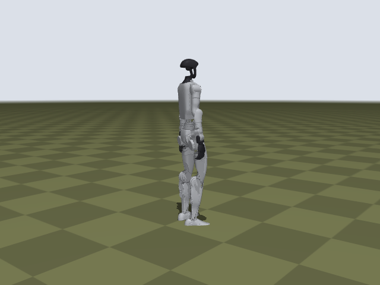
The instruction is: In place motions
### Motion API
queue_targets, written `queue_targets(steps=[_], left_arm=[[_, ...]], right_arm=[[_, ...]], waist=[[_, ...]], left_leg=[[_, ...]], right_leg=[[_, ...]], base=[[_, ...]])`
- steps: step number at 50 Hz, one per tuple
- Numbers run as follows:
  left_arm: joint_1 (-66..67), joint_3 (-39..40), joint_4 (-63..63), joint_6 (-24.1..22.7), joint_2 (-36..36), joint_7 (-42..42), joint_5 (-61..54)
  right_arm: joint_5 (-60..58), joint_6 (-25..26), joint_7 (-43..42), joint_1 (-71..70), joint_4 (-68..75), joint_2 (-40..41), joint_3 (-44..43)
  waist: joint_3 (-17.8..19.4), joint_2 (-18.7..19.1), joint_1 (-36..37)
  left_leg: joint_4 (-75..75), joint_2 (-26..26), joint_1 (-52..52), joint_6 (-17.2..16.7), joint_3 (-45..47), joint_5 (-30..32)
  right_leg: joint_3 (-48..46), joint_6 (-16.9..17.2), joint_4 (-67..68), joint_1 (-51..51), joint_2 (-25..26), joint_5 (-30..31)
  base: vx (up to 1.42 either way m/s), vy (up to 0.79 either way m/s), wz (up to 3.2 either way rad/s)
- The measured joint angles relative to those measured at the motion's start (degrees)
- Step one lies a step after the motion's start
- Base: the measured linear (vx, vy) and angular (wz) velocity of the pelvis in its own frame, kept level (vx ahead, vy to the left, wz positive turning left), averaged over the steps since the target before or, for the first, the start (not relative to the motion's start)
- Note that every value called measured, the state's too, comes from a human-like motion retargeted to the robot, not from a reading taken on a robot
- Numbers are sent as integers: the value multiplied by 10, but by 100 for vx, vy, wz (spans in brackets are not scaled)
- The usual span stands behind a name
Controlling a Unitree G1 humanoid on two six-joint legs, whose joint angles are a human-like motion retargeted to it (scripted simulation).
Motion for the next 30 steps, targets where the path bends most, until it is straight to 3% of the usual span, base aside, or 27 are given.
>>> queue_targets(steps=[7, 10, 14, 22, 30], left_arm=[[-30, -32, -10, -4, 11, -6, -2], [-34, -42, -14, -4, 19, -7, 6], [-35, -41, -18, -7, 28, -9, 3], [-30, -22, 9, 2, 38, -10, 5], [-25, -11, 0, 0, 22, -4, 2]], right_arm=[[-5, -9, -1, 0, -19, 2, 5], [-3, -11, -3, 2, -19, 2, 9], [-1, -14, -4, -7, -17, -2, 13], [19, -11, -17, -25, 21, -17, -2], [63, 7, -39, -22, 82, -30, -35]], waist=[[30, -1, -36], [36, 7, -41], [44, 13, -35], [36, 26, -72], [2, 26, -60]], left_leg=[[-15, 3, 11, 16, 59, -3], [-19, 23, 11, 15, 112, -10], [-26, 49, 16, 6, 211, -25], [-33, 81, 27, -15, 367, -46], [-17, 87, 25, -39, 424, -69]], right_leg=[[17, -23, 2, -23, 2, 26], [-51, -38, -3, -29, -8, 10], [-165, -34, 14, -42, -32, -11], [-315, -36, 40, -38, -46, 1], [-437, -37, 9, 27, -33, 4]], base=[[-19, 5, -82], [-26, -2, -165], [-32, -2, -231], [-27, -2, -179], [-15, -5, -145]])
